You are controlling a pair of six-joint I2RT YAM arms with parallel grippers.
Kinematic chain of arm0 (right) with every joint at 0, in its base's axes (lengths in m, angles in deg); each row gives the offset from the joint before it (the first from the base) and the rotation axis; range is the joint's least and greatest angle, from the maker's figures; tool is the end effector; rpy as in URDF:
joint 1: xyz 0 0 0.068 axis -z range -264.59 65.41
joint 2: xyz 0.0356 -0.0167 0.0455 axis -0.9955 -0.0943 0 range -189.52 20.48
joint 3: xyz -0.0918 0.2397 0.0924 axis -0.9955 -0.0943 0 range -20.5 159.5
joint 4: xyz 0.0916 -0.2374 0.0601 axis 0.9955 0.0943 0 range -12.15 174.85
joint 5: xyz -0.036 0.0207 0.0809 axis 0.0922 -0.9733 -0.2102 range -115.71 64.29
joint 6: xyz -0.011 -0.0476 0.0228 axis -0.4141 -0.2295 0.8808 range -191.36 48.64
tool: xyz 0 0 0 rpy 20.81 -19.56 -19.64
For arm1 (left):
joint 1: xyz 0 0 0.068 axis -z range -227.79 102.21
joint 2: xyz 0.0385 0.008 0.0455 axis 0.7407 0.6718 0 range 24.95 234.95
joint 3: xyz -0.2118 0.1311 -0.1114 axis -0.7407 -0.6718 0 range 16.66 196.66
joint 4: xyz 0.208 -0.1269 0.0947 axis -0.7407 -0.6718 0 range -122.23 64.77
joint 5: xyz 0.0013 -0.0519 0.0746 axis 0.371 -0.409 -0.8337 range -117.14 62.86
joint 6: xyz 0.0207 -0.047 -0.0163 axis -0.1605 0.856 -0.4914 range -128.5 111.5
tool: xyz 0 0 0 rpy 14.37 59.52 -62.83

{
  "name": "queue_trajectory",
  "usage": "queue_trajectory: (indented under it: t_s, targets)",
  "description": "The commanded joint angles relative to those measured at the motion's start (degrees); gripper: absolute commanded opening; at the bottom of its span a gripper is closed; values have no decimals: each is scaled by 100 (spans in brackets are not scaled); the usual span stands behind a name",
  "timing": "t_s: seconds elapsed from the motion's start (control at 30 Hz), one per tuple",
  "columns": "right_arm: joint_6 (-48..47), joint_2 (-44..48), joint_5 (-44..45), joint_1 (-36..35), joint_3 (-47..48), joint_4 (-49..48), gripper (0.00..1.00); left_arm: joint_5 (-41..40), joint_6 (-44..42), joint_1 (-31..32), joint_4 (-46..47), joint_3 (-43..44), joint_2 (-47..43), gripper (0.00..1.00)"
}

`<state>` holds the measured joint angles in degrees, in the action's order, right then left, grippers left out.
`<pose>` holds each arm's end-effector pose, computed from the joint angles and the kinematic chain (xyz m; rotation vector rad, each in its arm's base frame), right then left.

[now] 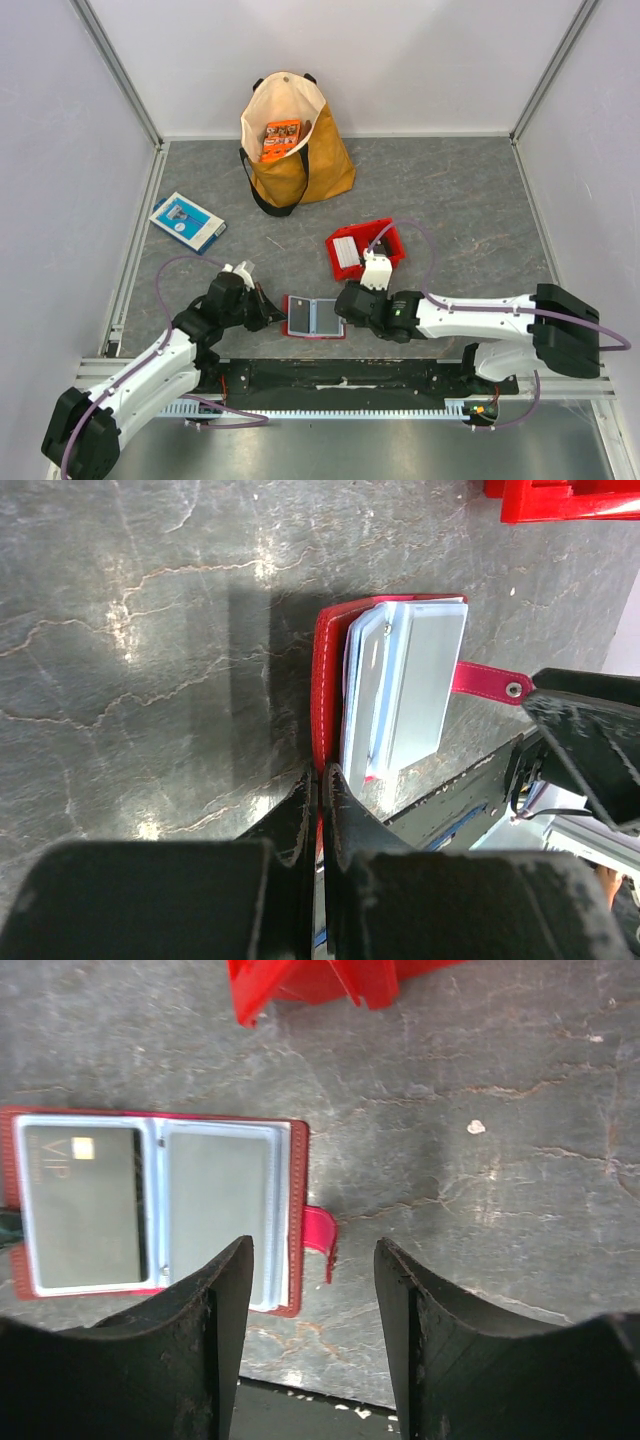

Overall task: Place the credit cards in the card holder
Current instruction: Insert the credit card into the card holder, then close the card holder at the center of the board.

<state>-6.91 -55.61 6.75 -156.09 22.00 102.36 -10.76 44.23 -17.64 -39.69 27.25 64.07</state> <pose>0.0970 0.2299 0.1958 0.0515 2.4011 0.3727 0.1143 -0.0780 0.1421 -0.3393 2.5065 -0.9992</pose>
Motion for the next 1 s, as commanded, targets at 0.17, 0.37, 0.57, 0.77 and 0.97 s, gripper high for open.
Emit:
queue_trajectory:
  t_s: [0.17,0.37,0.57,0.77,0.97]
  targets:
    - [121,-336,23,163,-66,-95,45,119,-334,17,-22,338,105,2]
    - [42,-248,-162,207,-198,-280,29,111,-334,8,-31,338,105,2]
    - [-2,-230,-285,225,-277,-421,9,128,-334,17,-31,391,149,2]
    - [-187,-248,-539,225,-339,-860,0,260,-439,26,-22,654,289,2]
    - [-178,-178,-742,233,-523,-1387,0,339,-658,52,-145,1164,746,2]
